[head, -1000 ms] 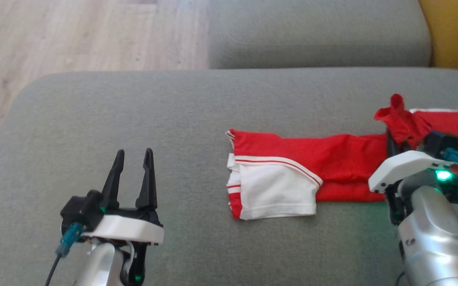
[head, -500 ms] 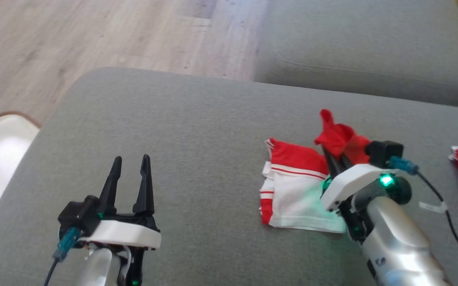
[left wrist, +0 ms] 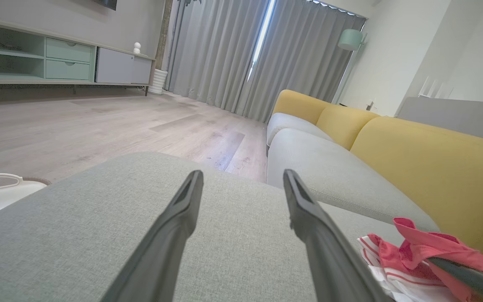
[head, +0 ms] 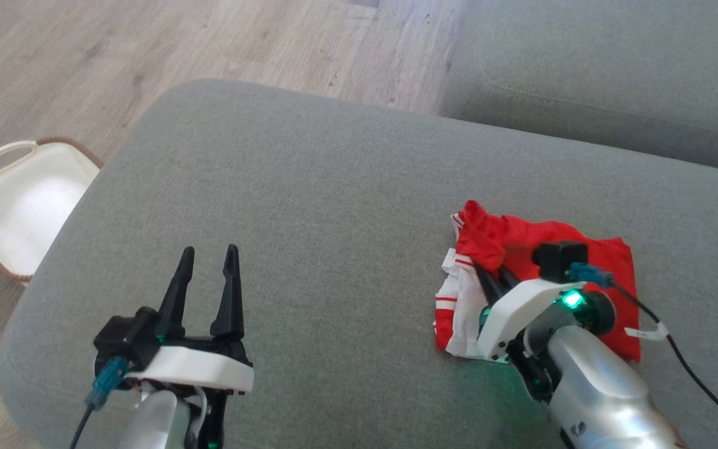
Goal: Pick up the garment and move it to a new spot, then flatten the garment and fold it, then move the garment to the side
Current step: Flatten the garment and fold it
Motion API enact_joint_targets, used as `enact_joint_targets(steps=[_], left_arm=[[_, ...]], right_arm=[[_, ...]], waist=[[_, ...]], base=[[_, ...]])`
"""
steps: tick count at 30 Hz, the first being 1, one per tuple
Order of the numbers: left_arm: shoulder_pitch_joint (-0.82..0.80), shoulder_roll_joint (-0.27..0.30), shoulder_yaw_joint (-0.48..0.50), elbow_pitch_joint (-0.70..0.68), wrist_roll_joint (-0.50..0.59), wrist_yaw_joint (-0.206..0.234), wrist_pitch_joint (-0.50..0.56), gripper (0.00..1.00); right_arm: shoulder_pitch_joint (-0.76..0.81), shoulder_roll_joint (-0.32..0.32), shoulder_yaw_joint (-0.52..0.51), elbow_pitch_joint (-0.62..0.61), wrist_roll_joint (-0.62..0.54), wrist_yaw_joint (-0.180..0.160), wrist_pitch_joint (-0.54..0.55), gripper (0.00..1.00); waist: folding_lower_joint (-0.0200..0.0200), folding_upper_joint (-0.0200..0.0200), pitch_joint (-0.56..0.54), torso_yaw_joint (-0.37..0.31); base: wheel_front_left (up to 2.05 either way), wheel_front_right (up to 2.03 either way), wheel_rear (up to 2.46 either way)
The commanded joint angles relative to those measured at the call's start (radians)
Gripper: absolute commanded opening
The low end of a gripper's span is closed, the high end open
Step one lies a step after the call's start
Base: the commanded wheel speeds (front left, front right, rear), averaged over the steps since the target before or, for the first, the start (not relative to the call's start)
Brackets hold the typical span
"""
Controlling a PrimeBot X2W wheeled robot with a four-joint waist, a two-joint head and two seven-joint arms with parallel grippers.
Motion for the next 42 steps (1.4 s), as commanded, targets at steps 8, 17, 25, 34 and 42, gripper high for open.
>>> enact_joint_targets(steps=[8, 17, 25, 34, 42], left_arm=[[-0.064, 0.004, 0.017, -0.014, -0.013, 0.001, -0.006, 1.0], [-0.068, 0.003, 0.017, 0.007, -0.019, 0.002, -0.008, 1.0], [-0.072, 0.013, 0.033, -0.004, -0.022, 0.008, -0.009, 1.0], [-0.053, 0.003, 0.083, -0.08, -0.014, 0.01, -0.01, 1.0], [-0.016, -0.01, 0.096, -0.106, 0.033, 0.007, -0.01, 1.0]], right_arm=[[-0.021, 0.01, 0.14, -0.007, 0.048, -0.001, -0.001, 0.0], [0.004, 0.01, 0.303, -0.084, 0.123, -0.001, 0.029, 1.0], [-0.083, 0.01, 0.237, -0.115, 0.089, -0.001, -0.071, 1.0], [-0.067, -0.06, -0.152, -0.174, -0.194, -0.001, -0.133, 1.0], [0.144, -0.029, -0.405, -0.406, -0.357, -0.001, -0.134, 1.0]], waist=[[0.0, 0.0, 0.027, 0.011], [0.0, 0.0, 0.019, -0.014], [0.0, 0.0, 0.007, -0.099], [0.0, 0.0, 0.01, -0.227], [0.0, 0.0, 0.028, -0.29]], base=[[0.0, 0.0, 0.0], [0.0, 0.0, 0.0], [0.0, 0.0, 0.0], [0.0, 0.0, 0.0], [0.0, 0.0, 0.0]])
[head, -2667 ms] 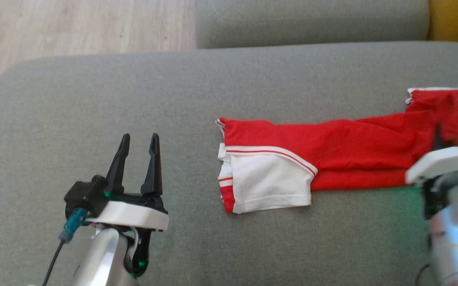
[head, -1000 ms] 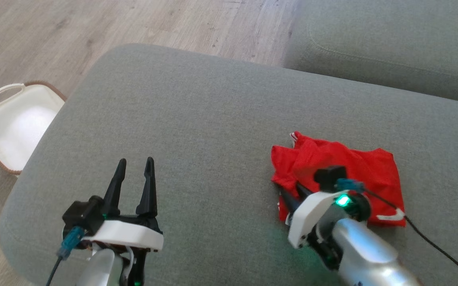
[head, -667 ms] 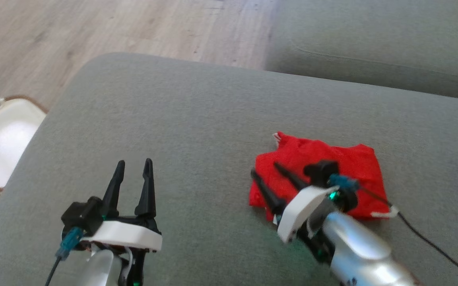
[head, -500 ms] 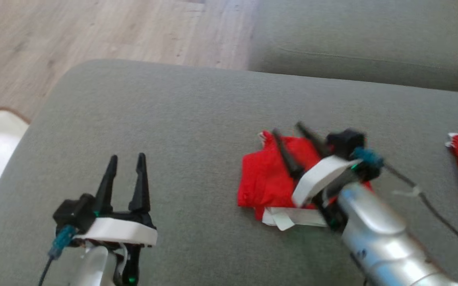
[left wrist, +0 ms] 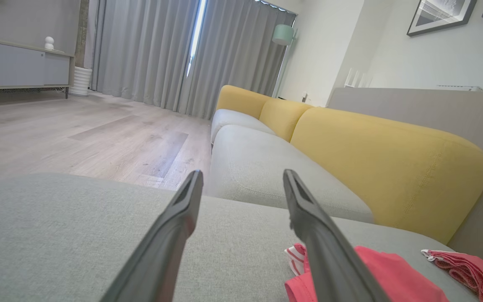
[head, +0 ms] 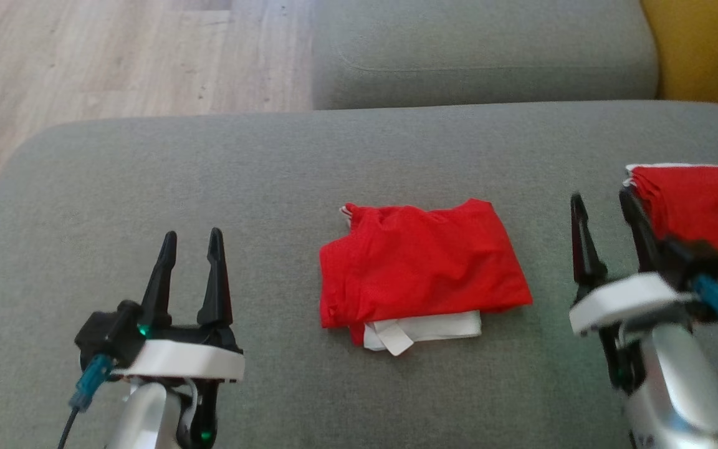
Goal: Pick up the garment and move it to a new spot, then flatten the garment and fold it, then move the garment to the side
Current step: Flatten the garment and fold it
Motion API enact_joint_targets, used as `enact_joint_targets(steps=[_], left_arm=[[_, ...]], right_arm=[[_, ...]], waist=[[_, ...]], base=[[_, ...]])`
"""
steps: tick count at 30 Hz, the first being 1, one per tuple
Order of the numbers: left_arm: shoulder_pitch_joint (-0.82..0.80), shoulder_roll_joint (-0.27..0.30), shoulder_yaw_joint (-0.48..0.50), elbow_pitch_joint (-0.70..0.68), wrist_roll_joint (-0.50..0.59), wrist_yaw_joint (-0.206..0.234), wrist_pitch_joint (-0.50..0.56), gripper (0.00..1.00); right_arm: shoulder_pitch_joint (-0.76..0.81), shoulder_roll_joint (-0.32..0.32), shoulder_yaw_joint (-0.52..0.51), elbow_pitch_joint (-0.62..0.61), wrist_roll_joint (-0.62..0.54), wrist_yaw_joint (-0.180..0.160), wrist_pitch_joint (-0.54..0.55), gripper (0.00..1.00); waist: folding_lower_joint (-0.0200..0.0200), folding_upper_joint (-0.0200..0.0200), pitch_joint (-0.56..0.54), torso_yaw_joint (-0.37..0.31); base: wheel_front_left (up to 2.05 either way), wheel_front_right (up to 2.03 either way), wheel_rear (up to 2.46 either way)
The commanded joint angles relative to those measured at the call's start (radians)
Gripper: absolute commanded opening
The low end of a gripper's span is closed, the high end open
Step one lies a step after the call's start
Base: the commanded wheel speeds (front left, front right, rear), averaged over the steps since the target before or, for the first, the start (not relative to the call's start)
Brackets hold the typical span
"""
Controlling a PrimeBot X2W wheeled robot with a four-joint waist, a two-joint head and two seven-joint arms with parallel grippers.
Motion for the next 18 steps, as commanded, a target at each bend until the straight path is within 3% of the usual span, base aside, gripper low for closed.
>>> enact_joint_targets(steps=[1, 7, 15, 16, 18], left_arm=[[-0.015, 0.004, 0.046, -0.038, 0.009, 0.002, -0.008, 1.0], [0.014, -0.002, 0.061, -0.053, 0.049, -0.001, -0.008, 1.0], [0.002, -0.005, 0.057, -0.056, 0.055, -0.005, -0.008, 1.0], [-0.003, -0.005, 0.052, -0.055, 0.053, -0.006, -0.008, 1.0], [-0.011, -0.006, 0.038, -0.057, 0.043, -0.007, -0.008, 1.0]], right_arm=[[0.018, 0.027, -0.01, -0.078, -0.025, -0.001, -0.01, 1.0], [0.126, 0.054, -0.055, -0.163, -0.046, -0.001, -0.011, 1.0], [0.135, 0.057, -0.034, -0.189, -0.031, -0.001, -0.01, 1.0], [0.13, 0.057, -0.031, -0.19, -0.031, -0.001, -0.007, 0.0], [0.117, 0.057, -0.021, -0.193, -0.042, -0.001, 0.003, 0.0]], waist=[[0.0, 0.0, 0.011, -0.018], [0.0, 0.0, 0.023, -0.039], [0.0, 0.0, 0.043, -0.026], [0.0, 0.0, 0.048, -0.02], [0.0, 0.0, 0.06, -0.006]], base=[[0.0, 0.0, 0.0], [0.0, 0.0, 0.0], [0.0, 0.0, 0.0], [0.0, 0.0, 0.0], [0.0, 0.0, 0.0]])
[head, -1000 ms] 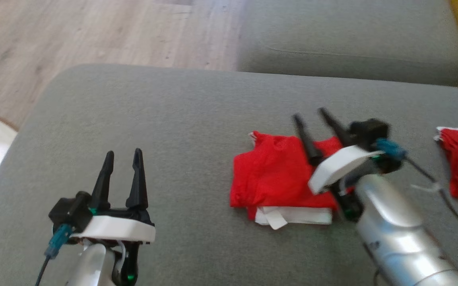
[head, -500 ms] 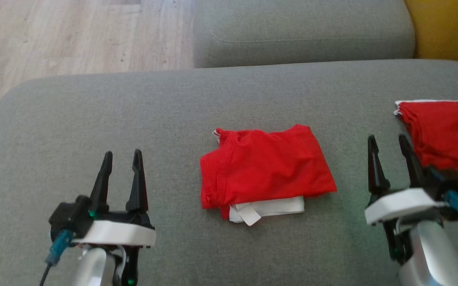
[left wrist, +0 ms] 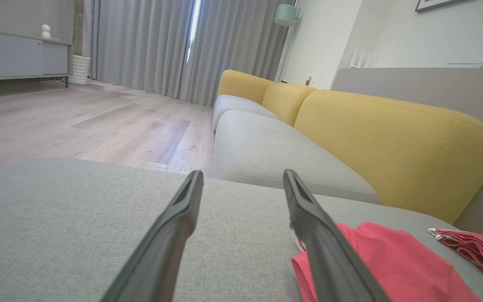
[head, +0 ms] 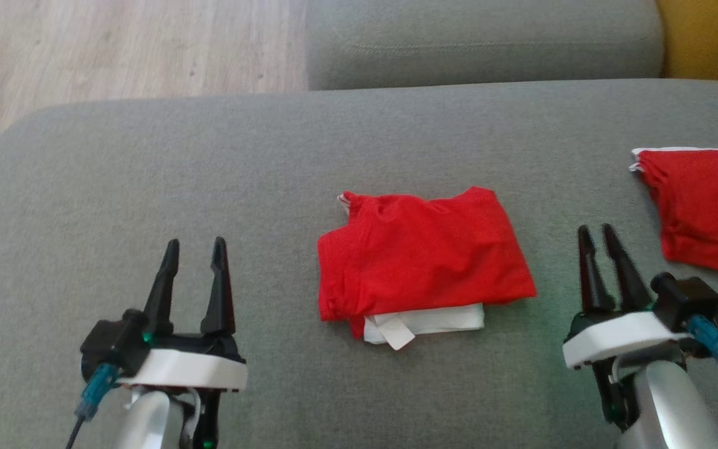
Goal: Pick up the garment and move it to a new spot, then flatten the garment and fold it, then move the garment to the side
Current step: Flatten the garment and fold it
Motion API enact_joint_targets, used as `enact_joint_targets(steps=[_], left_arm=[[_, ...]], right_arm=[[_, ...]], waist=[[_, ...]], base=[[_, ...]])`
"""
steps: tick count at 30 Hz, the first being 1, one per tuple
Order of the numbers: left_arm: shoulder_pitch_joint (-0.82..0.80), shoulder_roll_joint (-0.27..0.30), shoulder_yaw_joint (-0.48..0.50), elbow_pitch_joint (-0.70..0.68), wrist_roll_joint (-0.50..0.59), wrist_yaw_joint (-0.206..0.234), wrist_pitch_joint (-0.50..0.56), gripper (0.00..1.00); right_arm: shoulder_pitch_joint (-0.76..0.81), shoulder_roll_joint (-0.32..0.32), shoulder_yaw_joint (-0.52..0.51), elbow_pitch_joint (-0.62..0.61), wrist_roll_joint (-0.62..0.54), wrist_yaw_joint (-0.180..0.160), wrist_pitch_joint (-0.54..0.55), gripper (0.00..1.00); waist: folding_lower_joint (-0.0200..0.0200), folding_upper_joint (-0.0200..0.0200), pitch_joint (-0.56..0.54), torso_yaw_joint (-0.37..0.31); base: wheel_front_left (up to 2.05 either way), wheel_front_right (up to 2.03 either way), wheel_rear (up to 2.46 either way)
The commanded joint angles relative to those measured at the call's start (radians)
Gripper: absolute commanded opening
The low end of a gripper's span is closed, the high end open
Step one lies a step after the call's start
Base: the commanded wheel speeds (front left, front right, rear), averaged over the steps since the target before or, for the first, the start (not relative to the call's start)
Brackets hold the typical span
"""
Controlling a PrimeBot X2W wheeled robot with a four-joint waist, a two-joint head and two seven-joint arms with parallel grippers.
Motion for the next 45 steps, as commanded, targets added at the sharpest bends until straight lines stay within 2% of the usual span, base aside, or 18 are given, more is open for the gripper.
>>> enact_joint_targets(steps=[1, 6, 10, 18, 24, 30, 34, 39, 45], left_arm=[[-0.05, 0.002, 0.018, -0.037, -0.005, -0.003, -0.008, 1.0], [-0.072, 0.002, -0.007, -0.042, -0.026, -0.003, -0.008, 1.0], [-0.09, 0.002, -0.025, -0.04, -0.038, -0.002, -0.008, 1.0], [-0.118, 0.002, -0.076, -0.035, -0.059, 0.005, -0.008, 1.0], [-0.127, 0.002, -0.087, -0.031, -0.064, 0.01, -0.008, 1.0], [-0.126, 0.001, -0.081, -0.025, -0.072, 0.014, -0.008, 1.0], [-0.127, 0.001, -0.093, -0.025, -0.083, 0.016, -0.008, 1.0], [-0.136, 0.001, -0.118, -0.028, -0.101, 0.022, -0.008, 1.0], [-0.145, 0.001, -0.129, -0.028, -0.114, 0.03, -0.008, 1.0]], right_arm=[[-0.061, 0.0, 0.032, -0.038, -0.008, -0.001, 0.002, 0.0], [-0.133, 0.0, 0.067, -0.022, -0.044, -0.001, 0.037, 0.0], [-0.205, -0.006, 0.101, 0.039, -0.062, -0.001, 0.062, 0.0], [-0.309, -0.017, 0.159, 0.283, -0.065, -0.001, 0.071, 0.0], [-0.347, -0.012, 0.193, 0.464, -0.064, -0.001, 0.074, 0.0], [-0.409, -0.003, 0.215, 0.477, -0.046, -0.001, 0.003, 0.0], [-0.424, -0.001, 0.295, 0.451, 0.006, -0.001, -0.007, 0.0], [-0.437, 0.0, 0.409, 0.486, 0.051, -0.001, 0.044, 0.0], [-0.457, 0.0, 0.472, 0.534, 0.087, -0.001, 0.074, 0.0]], waist=[[0.0, 0.0, 0.017, 0.018], [0.0, 0.0, 0.061, 0.068], [0.0, 0.0, 0.094, 0.113], [0.0, 0.0, 0.14, 0.189], [0.0, 0.0, 0.147, 0.208], [0.0, 0.0, 0.136, 0.207], [0.0, 0.0, 0.133, 0.216], [0.0, 0.0, 0.148, 0.238], [0.0, 0.0, 0.164, 0.266]], base=[[0.0, 0.0, 0.0], [0.0, 0.0, 0.0], [0.0, 0.0, 0.0], [0.0, 0.0, 0.0], [0.0, 0.0, 0.0], [0.0, 0.0, 0.0], [0.0, 0.0, 0.0], [0.0, 0.0, 0.0], [0.0, 0.0, 0.0]])
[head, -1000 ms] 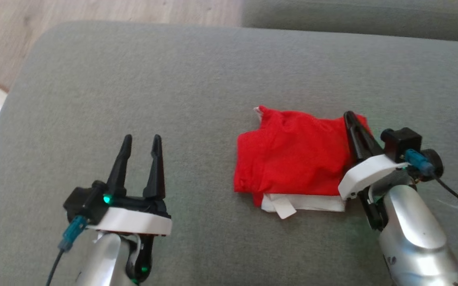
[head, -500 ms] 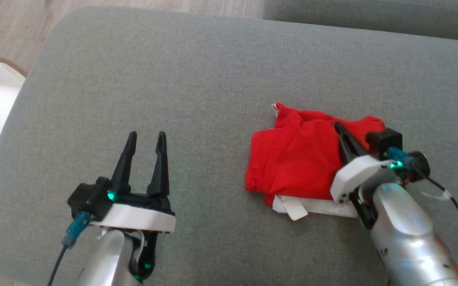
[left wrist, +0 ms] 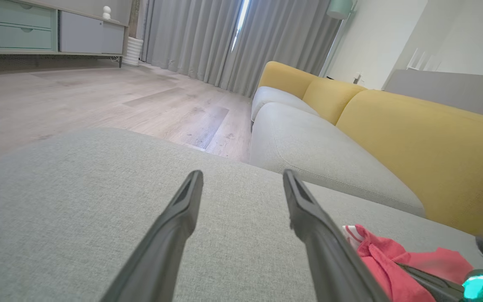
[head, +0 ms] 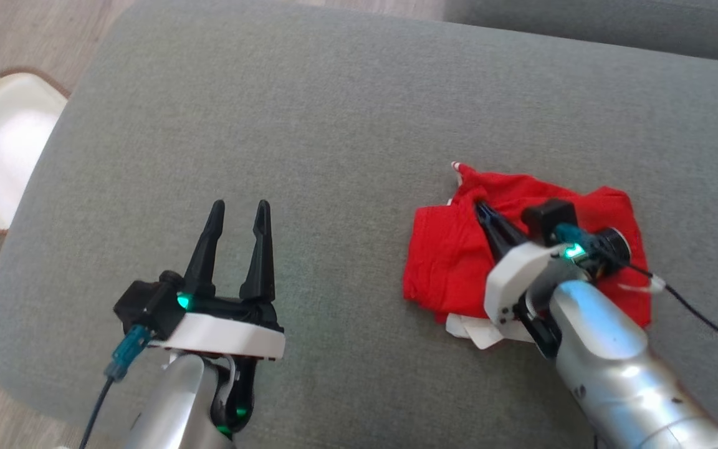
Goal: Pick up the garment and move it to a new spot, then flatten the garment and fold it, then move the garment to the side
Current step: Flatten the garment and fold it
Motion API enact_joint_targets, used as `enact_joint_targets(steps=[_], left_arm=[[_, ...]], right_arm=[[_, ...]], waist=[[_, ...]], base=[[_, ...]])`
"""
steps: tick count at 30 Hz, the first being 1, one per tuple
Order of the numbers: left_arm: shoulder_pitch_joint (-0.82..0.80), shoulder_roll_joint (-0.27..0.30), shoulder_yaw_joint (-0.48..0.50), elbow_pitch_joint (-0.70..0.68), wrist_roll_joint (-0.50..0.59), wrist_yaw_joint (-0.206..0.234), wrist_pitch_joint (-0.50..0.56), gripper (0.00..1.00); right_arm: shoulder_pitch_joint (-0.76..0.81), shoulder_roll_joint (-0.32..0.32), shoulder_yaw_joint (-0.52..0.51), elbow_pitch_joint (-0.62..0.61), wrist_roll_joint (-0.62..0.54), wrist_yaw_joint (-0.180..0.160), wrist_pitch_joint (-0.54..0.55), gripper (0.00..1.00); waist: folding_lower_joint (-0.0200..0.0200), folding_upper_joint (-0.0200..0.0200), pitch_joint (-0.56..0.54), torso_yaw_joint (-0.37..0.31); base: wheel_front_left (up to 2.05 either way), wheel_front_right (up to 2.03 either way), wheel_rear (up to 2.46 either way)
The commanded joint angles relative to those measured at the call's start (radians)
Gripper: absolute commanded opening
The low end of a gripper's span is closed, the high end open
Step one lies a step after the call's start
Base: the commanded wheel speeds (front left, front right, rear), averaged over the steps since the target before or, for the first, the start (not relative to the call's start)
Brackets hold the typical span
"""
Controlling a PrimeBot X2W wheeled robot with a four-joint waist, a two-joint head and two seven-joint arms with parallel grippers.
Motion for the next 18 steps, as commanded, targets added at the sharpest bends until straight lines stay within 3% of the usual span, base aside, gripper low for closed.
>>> enact_joint_targets(steps=[1, 12, 18], left_arm=[[-0.039, 0.005, 0.023, -0.03, -0.007, 0.004, -0.008, 1.0], [-0.034, 0.005, 0.028, -0.029, -0.013, 0.013, -0.008, 1.0], [-0.023, 0.005, 0.051, -0.039, -0.003, 0.011, -0.008, 1.0]], right_arm=[[-0.038, 0.021, 0.039, -0.014, 0.013, -0.001, 0.002, 0.0], [-0.067, 0.021, 0.133, -0.08, 0.129, -0.001, -0.064, 0.0], [-0.027, 0.02, -0.028, -0.103, 0.066, -0.001, -0.085, 0.0]], waist=[[0.0001, 0.0, 0.008, 0.01], [0.0001, 0.0, -0.001, 0.011], [0.0001, 0.0, -0.032, -0.034]], base=[[0.0, 0.0, 0.0], [0.0, 0.0, 0.0], [0.0, 0.0, 0.0]])
